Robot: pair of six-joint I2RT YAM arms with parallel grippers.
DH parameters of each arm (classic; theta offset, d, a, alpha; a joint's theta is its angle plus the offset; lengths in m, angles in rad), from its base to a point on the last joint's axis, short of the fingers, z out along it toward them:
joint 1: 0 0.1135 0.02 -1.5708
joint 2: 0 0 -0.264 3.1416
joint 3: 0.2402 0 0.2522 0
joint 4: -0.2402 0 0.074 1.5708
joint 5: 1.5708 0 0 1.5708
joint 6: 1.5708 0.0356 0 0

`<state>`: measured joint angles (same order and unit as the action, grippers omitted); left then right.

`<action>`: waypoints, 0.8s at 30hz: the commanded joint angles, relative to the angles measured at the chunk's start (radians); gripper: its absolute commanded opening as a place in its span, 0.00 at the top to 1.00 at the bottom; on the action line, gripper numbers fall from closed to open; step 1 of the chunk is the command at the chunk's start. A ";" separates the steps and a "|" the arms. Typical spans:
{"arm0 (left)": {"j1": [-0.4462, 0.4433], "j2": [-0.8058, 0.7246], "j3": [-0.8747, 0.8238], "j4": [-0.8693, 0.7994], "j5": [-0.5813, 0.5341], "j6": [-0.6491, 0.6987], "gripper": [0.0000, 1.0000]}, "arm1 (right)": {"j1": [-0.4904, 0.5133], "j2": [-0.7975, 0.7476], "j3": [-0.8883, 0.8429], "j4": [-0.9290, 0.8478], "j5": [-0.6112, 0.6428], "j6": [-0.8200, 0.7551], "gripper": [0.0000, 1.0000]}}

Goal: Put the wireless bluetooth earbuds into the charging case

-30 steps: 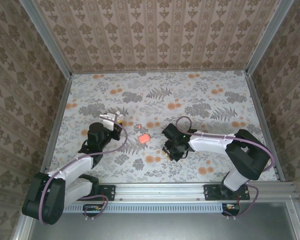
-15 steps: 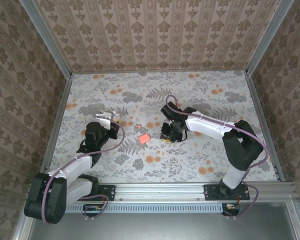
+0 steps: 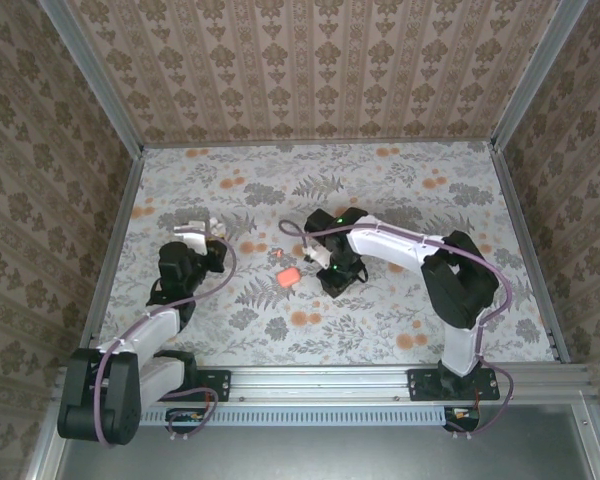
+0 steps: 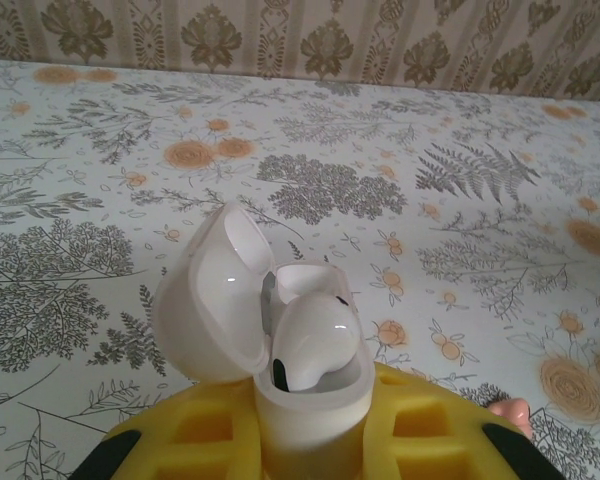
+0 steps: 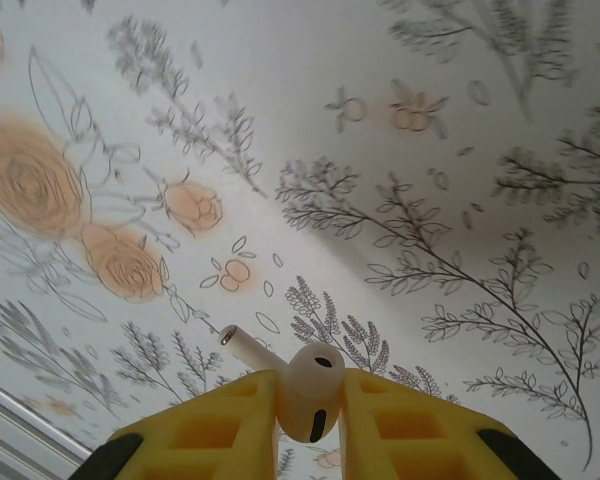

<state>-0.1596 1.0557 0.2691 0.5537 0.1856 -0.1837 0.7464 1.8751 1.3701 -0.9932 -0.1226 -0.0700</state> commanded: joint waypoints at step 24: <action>0.057 0.039 0.030 0.093 0.041 -0.067 0.99 | 0.113 0.122 -0.036 -0.015 0.114 -0.220 0.67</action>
<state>-0.1112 1.0874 0.2691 0.6037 0.2092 -0.2321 0.8612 1.9678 1.3361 -0.9955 -0.0311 -0.2710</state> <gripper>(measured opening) 0.191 0.312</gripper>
